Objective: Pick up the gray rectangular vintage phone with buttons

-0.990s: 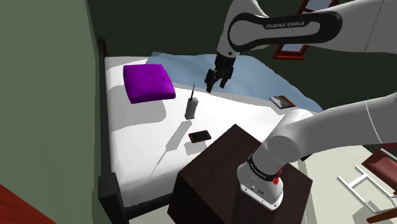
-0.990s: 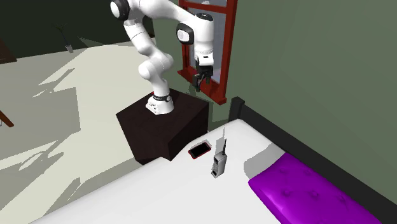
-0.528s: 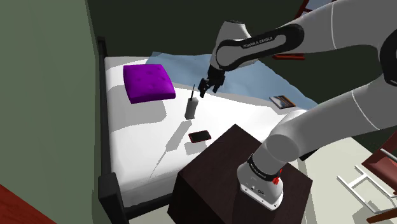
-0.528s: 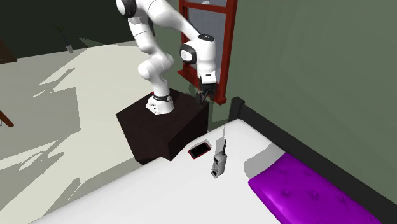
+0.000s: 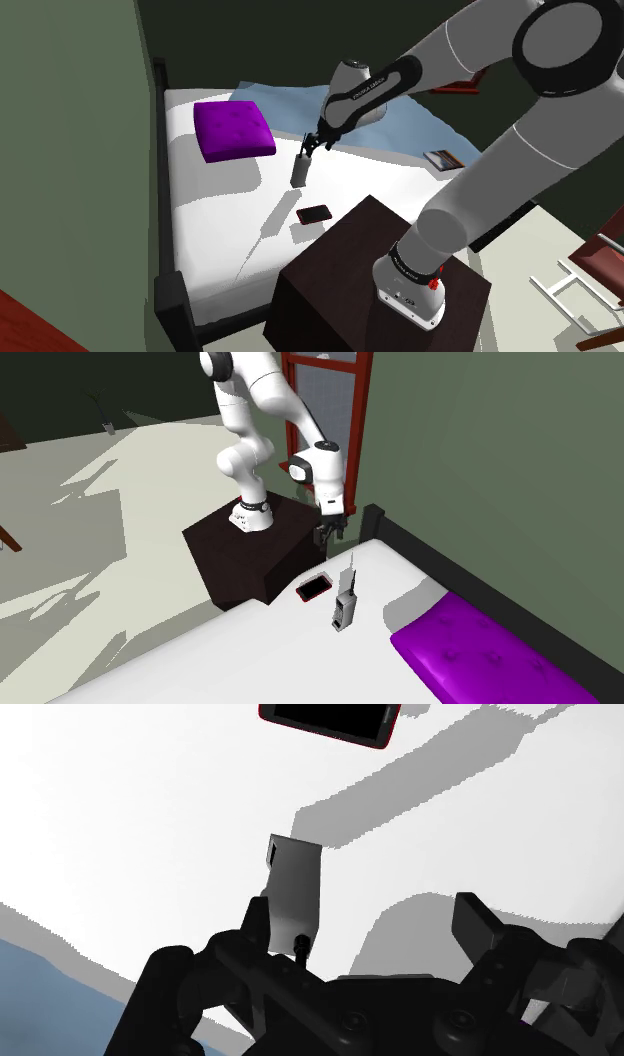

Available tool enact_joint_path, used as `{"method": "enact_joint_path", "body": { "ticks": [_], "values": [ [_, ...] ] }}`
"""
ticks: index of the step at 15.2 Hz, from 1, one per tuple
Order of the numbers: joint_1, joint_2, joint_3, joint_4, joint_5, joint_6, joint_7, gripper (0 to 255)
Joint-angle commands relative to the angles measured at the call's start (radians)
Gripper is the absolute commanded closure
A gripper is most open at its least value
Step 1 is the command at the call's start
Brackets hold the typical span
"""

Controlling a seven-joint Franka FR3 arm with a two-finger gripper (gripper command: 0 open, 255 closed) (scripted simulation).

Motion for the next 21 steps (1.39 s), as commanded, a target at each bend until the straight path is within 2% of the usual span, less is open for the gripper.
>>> {"method": "enact_joint_path", "body": {
  "ticks": [1, 10, 18, 20, 21],
  "values": [
    [-0.008, 0.089, -0.005, 0.034, -0.013, 0.083, 0.011, 0],
    [-0.04, 0.458, -0.046, 0.235, -0.05, 0.36, 0.042, 0],
    [-0.041, 0.579, -0.047, 0.266, -0.045, 0.453, 0.048, 0],
    [-0.041, 0.579, -0.047, 0.266, -0.045, 0.453, 0.048, 0],
    [-0.041, 0.58, -0.047, 0.266, -0.045, 0.454, 0.049, 255]
  ]
}}
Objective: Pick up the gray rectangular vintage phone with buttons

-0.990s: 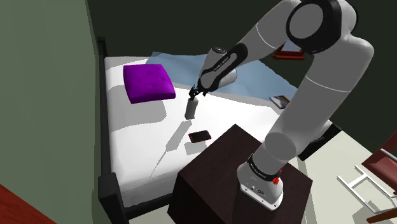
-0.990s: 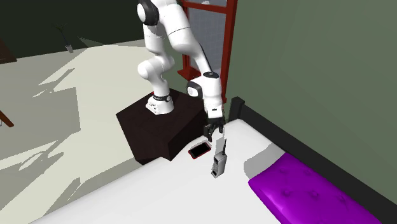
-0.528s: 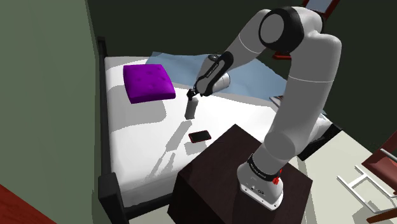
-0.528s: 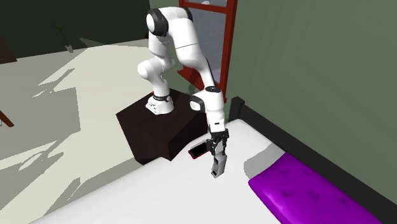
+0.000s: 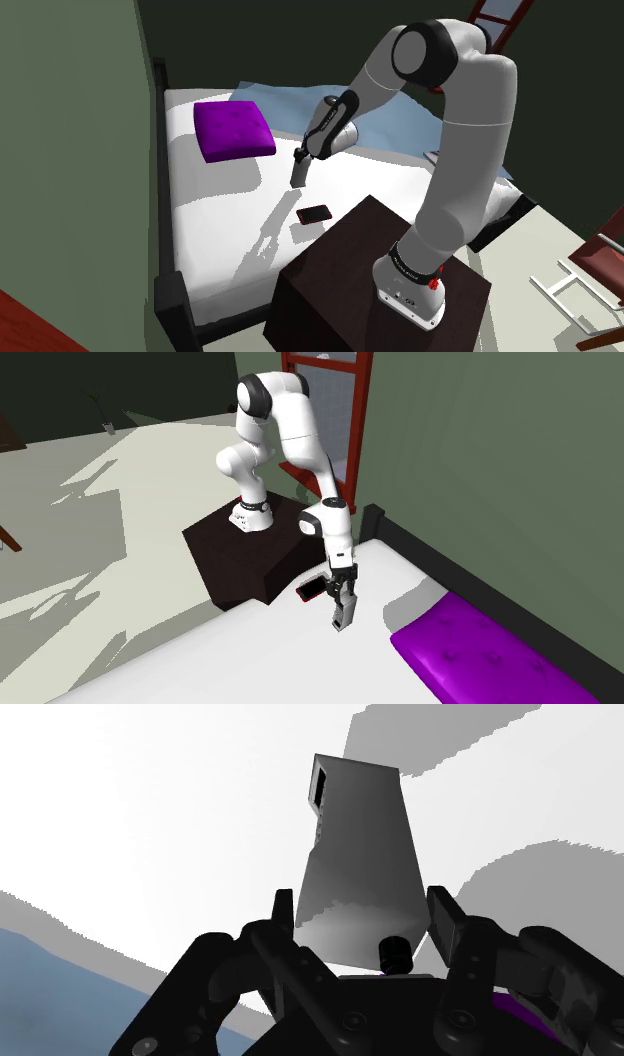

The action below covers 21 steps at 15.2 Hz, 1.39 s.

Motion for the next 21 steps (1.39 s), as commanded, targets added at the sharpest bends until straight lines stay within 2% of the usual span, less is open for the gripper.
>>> {"method": "enact_joint_path", "body": {
  "ticks": [1, 9, 21],
  "values": [
    [0.0, 0.003, 0.0, 0.001, 0.0, 0.002, 0.001, 255],
    [0.0, 0.002, 0.0, 0.0, 0.0, 0.001, 0.0, 255],
    [0.002, -0.169, -0.002, -0.029, -0.004, -0.139, -0.013, 255]
  ]
}}
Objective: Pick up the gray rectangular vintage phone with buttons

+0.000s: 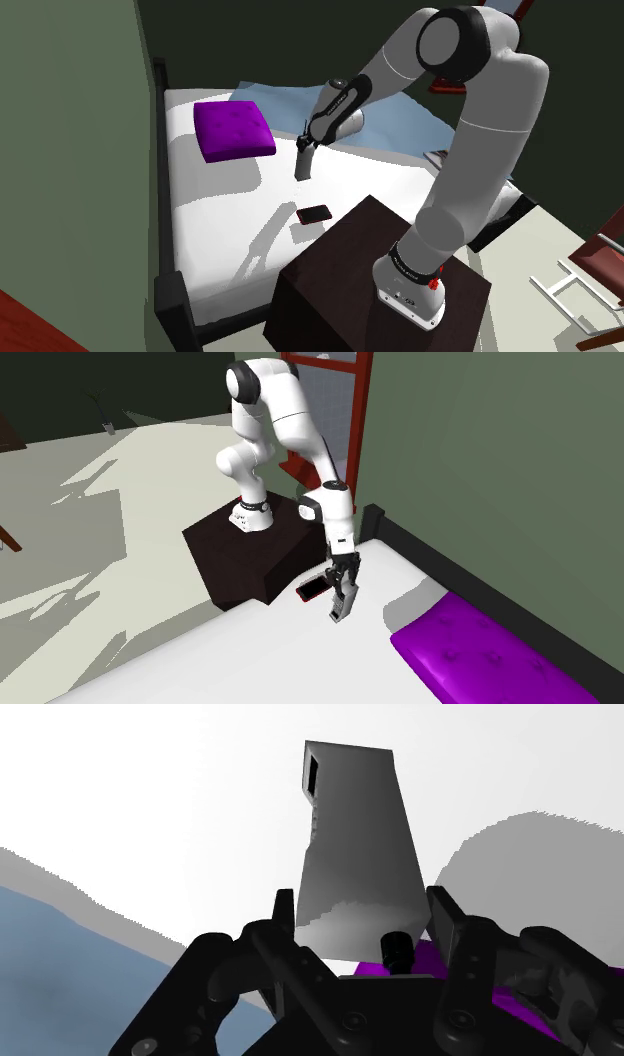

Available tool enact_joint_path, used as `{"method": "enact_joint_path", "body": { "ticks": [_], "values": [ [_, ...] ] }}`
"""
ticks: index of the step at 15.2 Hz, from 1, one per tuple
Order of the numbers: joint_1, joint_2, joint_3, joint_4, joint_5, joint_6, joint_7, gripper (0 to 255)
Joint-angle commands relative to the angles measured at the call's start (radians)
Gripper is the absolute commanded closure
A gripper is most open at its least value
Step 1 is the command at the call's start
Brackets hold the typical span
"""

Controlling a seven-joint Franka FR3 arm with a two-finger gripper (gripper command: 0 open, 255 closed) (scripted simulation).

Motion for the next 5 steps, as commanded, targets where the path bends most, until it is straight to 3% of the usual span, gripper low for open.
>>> {"method": "enact_joint_path", "body": {
  "ticks": [1, 5],
  "values": [
    [0.004, -0.029, -0.002, -0.005, -0.002, -0.024, 0.002, 255],
    [0.005, -0.057, -0.002, -0.006, -0.003, -0.051, 0.0, 255]
  ]
}}
